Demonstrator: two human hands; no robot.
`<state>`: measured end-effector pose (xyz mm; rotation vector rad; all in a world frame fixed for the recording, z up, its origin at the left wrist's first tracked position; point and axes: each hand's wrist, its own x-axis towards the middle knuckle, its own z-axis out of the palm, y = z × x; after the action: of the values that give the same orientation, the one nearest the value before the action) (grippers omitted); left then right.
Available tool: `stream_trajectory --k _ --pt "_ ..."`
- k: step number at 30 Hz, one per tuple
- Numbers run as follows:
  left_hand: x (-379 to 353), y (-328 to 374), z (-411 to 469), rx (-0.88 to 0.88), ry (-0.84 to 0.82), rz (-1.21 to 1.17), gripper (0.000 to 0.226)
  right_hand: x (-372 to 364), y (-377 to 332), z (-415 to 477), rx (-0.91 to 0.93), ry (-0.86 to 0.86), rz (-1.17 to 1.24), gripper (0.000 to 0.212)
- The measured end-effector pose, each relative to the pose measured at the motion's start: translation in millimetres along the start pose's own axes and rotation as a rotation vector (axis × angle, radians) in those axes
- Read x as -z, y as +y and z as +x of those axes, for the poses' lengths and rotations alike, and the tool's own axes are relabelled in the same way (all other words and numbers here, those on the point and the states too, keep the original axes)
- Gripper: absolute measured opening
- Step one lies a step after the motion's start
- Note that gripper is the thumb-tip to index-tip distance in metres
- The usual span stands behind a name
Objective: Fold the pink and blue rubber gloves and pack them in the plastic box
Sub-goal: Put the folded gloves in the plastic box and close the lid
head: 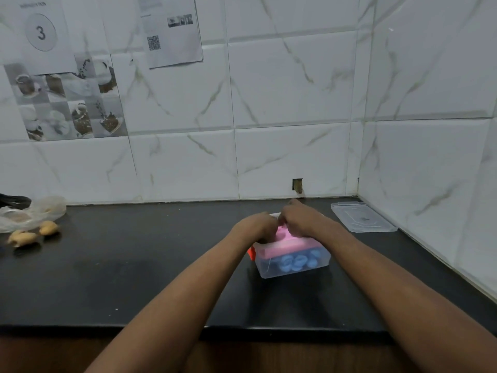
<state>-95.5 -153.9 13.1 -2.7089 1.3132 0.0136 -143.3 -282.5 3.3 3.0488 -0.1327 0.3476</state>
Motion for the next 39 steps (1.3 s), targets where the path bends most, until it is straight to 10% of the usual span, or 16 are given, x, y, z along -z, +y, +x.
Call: stream_trajectory --k 10,18,24,39 --pt "-2 -14 -1 -0.037 0.353 -0.129 0.035 3 11 0 -0.073 -0.036 0.045 0.035" --pt "-3 -11 7 -0.112 0.096 -0.103 0.031 37 22 -7 0.054 -0.088 0.161 0.034" --pt "-7 -4 15 -0.004 0.227 -0.226 0.031 35 24 -10 0.032 -0.318 -0.041 0.045" --pt "-7 -9 -5 0.172 0.434 -0.112 0.025 23 22 -8 0.058 -0.06 -0.014 0.021"
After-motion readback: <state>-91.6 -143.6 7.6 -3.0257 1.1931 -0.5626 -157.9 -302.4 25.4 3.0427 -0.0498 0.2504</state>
